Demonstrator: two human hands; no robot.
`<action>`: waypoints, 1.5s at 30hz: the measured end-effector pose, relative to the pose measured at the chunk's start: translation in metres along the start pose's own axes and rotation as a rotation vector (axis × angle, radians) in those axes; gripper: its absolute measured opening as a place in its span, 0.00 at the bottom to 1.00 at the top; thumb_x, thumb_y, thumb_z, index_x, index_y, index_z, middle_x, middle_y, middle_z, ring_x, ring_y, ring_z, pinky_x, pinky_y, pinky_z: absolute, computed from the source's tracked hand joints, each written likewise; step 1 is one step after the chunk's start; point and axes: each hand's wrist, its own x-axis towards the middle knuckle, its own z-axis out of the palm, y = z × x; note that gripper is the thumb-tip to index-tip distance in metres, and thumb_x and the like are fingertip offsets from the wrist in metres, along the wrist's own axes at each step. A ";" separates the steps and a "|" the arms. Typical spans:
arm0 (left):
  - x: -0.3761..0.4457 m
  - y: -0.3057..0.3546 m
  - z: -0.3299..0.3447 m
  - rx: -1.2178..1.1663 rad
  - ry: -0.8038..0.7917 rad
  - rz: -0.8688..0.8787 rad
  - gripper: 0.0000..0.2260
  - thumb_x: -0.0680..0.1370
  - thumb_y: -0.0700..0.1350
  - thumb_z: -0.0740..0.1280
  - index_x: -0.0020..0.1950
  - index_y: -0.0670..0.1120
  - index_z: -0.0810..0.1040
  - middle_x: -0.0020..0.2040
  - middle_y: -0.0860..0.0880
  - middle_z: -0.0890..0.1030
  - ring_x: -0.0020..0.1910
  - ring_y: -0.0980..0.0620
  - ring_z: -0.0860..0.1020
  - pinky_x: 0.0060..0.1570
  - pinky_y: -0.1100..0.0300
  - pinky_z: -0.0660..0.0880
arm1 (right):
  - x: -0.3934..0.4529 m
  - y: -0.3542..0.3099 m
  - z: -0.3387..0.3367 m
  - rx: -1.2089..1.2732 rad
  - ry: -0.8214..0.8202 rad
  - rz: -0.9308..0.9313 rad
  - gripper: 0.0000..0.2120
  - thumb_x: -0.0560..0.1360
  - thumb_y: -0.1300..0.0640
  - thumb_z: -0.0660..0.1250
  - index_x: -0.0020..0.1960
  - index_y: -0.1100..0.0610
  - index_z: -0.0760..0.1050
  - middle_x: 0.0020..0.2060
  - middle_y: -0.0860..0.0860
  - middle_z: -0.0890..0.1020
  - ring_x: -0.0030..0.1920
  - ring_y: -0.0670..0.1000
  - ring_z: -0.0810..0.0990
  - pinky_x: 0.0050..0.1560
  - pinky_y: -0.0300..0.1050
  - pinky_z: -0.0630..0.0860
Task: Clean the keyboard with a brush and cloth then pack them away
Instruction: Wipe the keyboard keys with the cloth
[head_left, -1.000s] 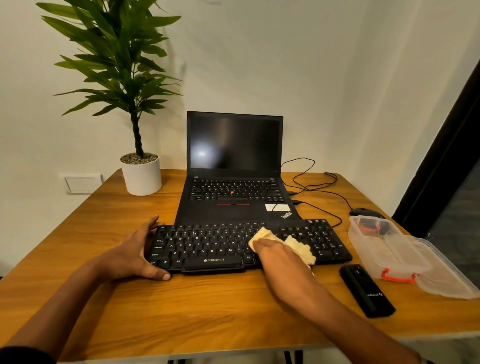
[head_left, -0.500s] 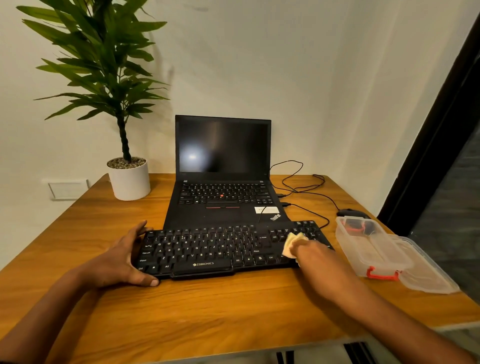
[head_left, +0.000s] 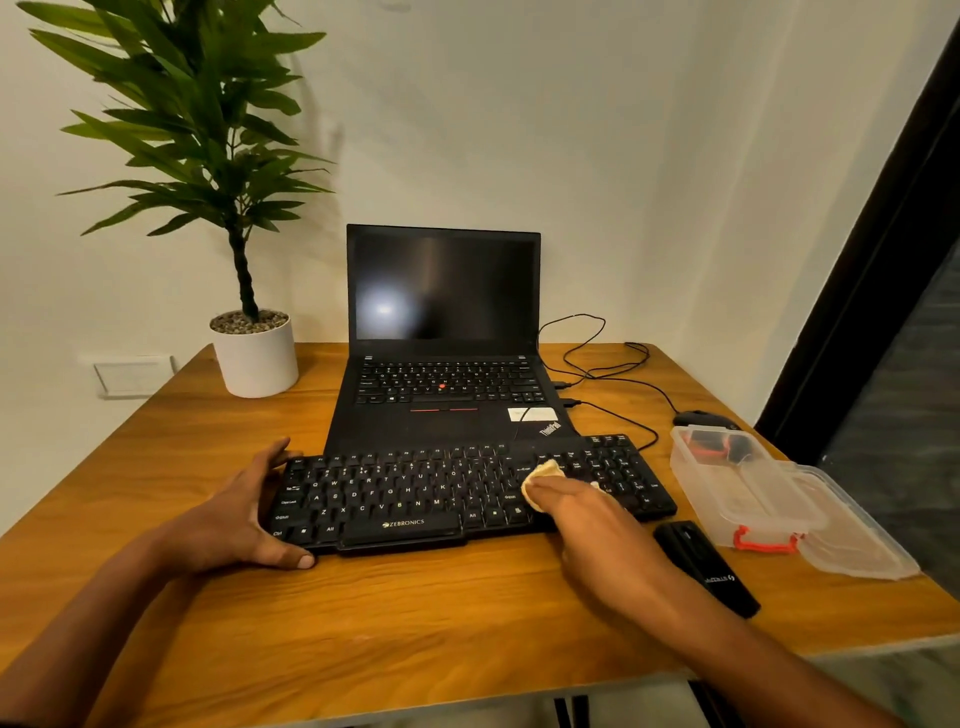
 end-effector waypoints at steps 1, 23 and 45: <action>0.000 0.000 0.000 -0.001 0.000 -0.003 0.68 0.49 0.63 0.83 0.78 0.61 0.44 0.72 0.54 0.60 0.68 0.53 0.61 0.70 0.49 0.64 | 0.001 0.004 -0.002 -0.011 -0.007 -0.026 0.30 0.72 0.74 0.59 0.71 0.55 0.67 0.69 0.50 0.70 0.69 0.51 0.68 0.68 0.44 0.68; 0.000 0.001 -0.001 -0.025 -0.017 0.004 0.68 0.48 0.64 0.83 0.77 0.63 0.43 0.72 0.54 0.59 0.67 0.53 0.61 0.69 0.48 0.66 | 0.072 0.079 0.001 -0.318 -0.082 0.475 0.11 0.76 0.67 0.62 0.56 0.60 0.77 0.55 0.57 0.79 0.56 0.57 0.78 0.50 0.48 0.76; 0.002 -0.005 0.001 -0.070 -0.009 0.046 0.68 0.47 0.62 0.84 0.77 0.62 0.45 0.69 0.57 0.61 0.68 0.53 0.63 0.67 0.52 0.67 | 0.041 0.055 -0.007 -0.295 -0.217 0.410 0.15 0.73 0.67 0.65 0.60 0.60 0.75 0.58 0.58 0.77 0.57 0.56 0.79 0.51 0.47 0.76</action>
